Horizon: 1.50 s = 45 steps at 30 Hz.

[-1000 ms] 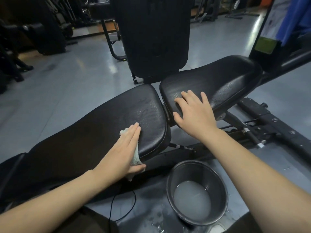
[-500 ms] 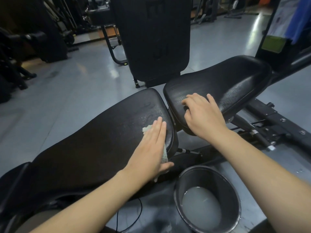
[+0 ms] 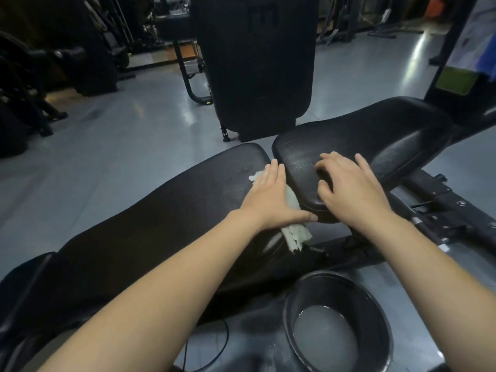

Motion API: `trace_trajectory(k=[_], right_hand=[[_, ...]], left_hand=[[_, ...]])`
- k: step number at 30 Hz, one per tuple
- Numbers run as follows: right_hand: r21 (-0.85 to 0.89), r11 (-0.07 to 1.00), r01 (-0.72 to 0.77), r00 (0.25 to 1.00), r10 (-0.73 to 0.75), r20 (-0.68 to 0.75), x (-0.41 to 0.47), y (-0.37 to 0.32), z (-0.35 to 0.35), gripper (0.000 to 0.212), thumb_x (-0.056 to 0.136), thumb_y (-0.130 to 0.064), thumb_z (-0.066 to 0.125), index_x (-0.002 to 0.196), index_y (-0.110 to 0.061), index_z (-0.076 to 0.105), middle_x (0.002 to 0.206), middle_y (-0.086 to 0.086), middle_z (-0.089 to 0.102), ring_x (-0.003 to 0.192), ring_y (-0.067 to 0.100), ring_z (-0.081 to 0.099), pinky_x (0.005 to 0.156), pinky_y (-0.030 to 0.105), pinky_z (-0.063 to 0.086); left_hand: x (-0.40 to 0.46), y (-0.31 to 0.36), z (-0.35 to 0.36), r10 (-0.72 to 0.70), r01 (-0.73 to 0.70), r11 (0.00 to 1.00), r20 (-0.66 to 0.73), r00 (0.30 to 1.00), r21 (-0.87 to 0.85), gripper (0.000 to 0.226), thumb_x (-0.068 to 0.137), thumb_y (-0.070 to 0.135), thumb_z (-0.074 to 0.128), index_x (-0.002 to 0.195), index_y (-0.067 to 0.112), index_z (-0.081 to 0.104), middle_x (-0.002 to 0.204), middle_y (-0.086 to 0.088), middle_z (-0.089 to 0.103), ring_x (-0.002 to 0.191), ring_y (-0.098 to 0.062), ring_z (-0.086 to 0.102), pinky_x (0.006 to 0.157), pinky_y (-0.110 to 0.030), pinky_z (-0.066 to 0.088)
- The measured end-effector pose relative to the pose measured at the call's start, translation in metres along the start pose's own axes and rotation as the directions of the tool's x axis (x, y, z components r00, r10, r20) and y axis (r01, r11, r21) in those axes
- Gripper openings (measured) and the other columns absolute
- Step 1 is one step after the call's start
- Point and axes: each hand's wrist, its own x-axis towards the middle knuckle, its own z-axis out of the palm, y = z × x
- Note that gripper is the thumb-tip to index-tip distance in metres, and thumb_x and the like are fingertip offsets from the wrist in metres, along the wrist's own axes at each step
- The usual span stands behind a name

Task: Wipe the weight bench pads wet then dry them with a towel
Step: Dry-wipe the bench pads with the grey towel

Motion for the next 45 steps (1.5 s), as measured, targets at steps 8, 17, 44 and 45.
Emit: trace_trajectory(k=[8,17,44,45], right_hand=[[-0.157,0.988,0.010,0.999,-0.019,-0.050,-0.005,-0.010,0.016,0.041,0.095,-0.028,0.047,0.130,-0.011,0.060,0.147,0.009,0.051,0.144,0.025,0.036,0.119,0.055,0.017],[-0.335,0.942,0.034,0.999,-0.030,0.016,0.000,-0.016,0.029,0.063,0.097,-0.051,0.025,0.139,-0.015,0.053,0.152,0.018,0.044,0.146,0.036,0.031,0.116,0.061,0.018],[0.100,0.961,0.256,0.962,-0.264,0.074,-0.017,-0.099,0.052,0.042,0.094,-0.022,0.055,0.135,-0.017,0.058,0.142,0.001,0.056,0.137,0.018,0.045,0.119,0.042,0.024],[0.115,0.960,0.257,0.962,-0.266,0.071,-0.017,-0.103,0.053,0.041,0.094,-0.021,0.056,0.134,-0.017,0.059,0.140,0.001,0.057,0.135,0.018,0.047,0.118,0.041,0.024]], left_hand=[[0.024,-0.103,-0.030,-0.252,0.252,0.968,0.051,0.966,0.006,0.090,0.098,0.067,0.029,0.161,0.012,-0.005,0.168,-0.005,-0.014,0.155,-0.019,-0.011,0.124,-0.041,-0.003],[0.025,-0.126,-0.021,-0.239,0.237,0.969,-0.021,0.971,-0.076,0.087,0.099,0.065,0.028,0.160,0.011,-0.003,0.169,-0.004,-0.010,0.155,-0.016,-0.011,0.124,-0.035,-0.005],[-0.129,-0.090,0.017,0.299,-0.269,0.905,-0.043,0.953,0.328,0.125,0.078,0.074,0.063,0.159,0.002,0.003,0.169,-0.013,-0.001,0.156,-0.021,-0.002,0.126,-0.031,0.002],[-0.132,-0.097,0.016,0.277,-0.253,0.912,-0.030,0.960,0.322,0.125,0.078,0.075,0.063,0.159,0.003,0.001,0.169,-0.012,-0.004,0.156,-0.020,-0.005,0.126,-0.031,0.001]])
